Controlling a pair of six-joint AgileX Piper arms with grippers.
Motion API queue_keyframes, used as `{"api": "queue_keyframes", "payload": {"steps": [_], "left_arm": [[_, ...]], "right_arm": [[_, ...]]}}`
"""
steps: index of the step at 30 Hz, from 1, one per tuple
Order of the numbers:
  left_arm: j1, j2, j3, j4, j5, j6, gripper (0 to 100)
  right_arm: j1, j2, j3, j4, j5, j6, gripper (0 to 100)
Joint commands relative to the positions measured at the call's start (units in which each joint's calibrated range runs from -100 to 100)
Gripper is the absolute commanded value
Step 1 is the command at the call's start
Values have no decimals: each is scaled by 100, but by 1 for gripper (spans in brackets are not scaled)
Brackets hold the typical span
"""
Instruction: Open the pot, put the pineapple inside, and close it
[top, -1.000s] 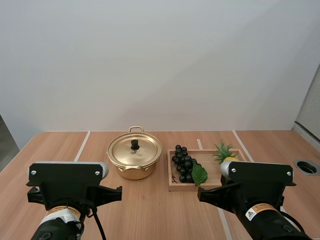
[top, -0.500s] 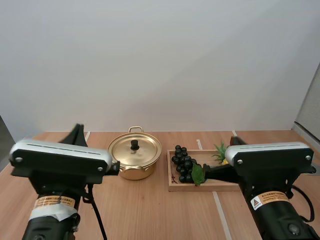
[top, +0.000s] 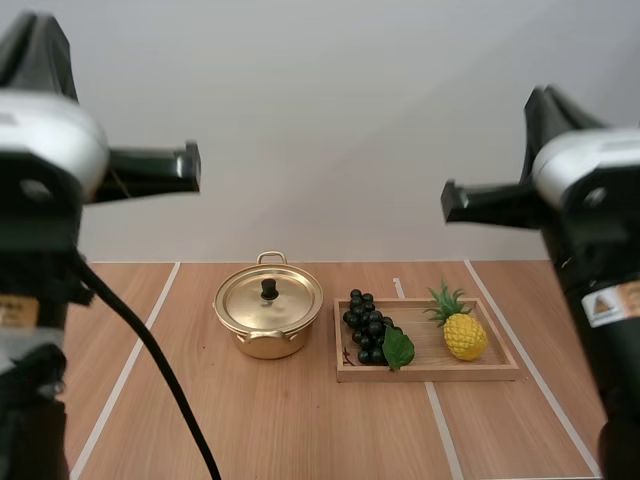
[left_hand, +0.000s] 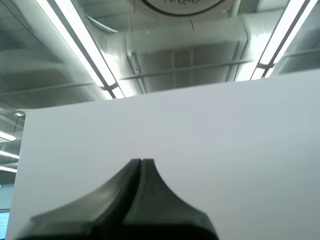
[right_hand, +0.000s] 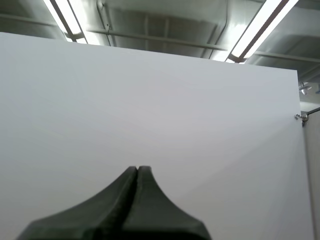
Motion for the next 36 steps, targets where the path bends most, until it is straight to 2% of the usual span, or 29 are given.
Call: {"api": "queue_keyframes", "payload": {"steps": [1,4,8,11,13,17,19,21,23,32,36], "left_arm": [[15,497,-988,-54,633,-65,0],[15,1021,-2142,-54,1624,-141,0],[15,1911,-3567,-95,3297,-103,0],[15,2590,-4636,-95,4927,29,0],[15,3093,-5399,-292,6046,239,0],[15,4021,-6860,-1144,8770,1128,0],[15,4455,-7453,-1475,10063,1382,0],[15,4922,-7985,-1614,11225,1407,0],[15,5348,-8309,-1651,11835,1407,0],[15,6576,-8430,-1651,11835,1407,0],[15,6926,-8310,-1933,11835,2084,0]], "right_arm": [[4,478,-1228,-82,1445,-40,0],[4,1092,-2472,-82,2935,-40,0],[-31,2239,-4217,-135,5565,-40,0],[-33,3038,-5438,-166,7332,-117,0],[-33,3600,-6267,-166,8473,-346,0],[-33,4614,-7733,-229,10596,-428,0],[-39,4960,-8248,-312,11290,-470,0],[-106,5280,-8574,-312,11290,-729,0],[-163,5501,-8620,-301,11290,-928,0],[-206,6342,-8559,-306,11290,-976,0],[-206,6824,-8348,-306,11290,-976,0]]}}
